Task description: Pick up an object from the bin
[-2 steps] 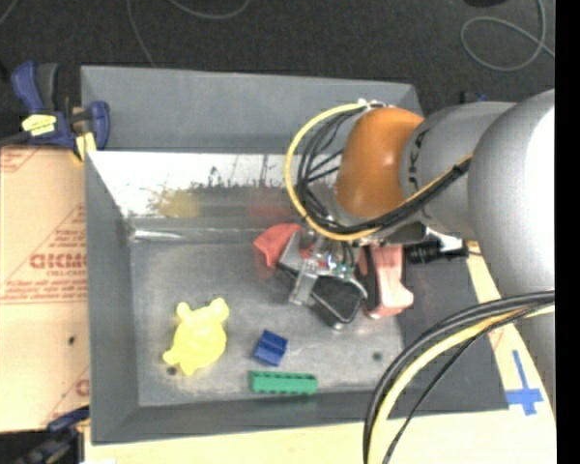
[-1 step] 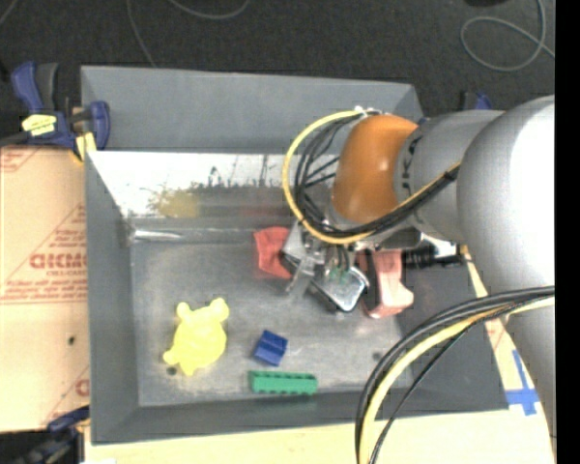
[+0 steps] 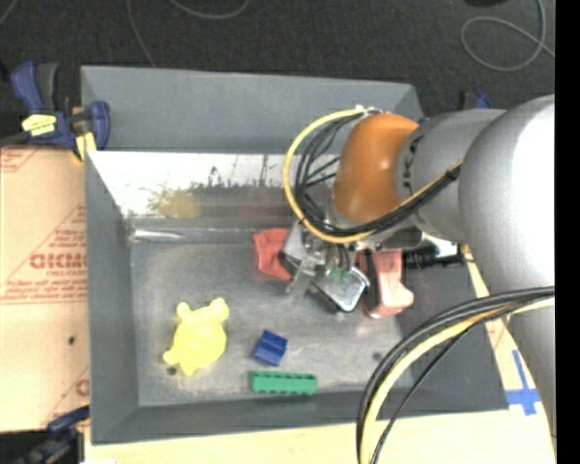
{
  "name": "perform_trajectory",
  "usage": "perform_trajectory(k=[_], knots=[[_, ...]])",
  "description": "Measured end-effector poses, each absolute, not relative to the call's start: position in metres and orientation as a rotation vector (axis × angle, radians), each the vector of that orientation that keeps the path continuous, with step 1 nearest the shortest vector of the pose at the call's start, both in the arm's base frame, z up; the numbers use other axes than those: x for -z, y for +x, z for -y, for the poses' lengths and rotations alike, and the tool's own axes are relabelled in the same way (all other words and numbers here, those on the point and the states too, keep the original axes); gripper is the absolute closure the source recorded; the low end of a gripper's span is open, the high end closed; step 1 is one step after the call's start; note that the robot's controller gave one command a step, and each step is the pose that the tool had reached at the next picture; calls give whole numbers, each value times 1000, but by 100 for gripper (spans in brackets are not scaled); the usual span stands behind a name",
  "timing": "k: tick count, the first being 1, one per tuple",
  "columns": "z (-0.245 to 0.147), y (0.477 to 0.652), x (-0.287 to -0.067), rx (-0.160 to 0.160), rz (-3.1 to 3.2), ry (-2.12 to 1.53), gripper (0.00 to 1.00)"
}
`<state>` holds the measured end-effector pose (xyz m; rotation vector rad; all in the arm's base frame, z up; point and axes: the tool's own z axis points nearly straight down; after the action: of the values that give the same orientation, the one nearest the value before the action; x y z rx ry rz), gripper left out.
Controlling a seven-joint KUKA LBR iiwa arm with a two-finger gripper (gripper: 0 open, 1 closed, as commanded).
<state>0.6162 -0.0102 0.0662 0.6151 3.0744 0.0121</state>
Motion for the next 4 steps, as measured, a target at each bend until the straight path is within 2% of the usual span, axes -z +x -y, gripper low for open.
perform_trajectory(k=[1, 4], knots=[[10, 615, -72, -12, -3080, 615, 100], [10, 612, -114, -11, -3088, 610, 100]])
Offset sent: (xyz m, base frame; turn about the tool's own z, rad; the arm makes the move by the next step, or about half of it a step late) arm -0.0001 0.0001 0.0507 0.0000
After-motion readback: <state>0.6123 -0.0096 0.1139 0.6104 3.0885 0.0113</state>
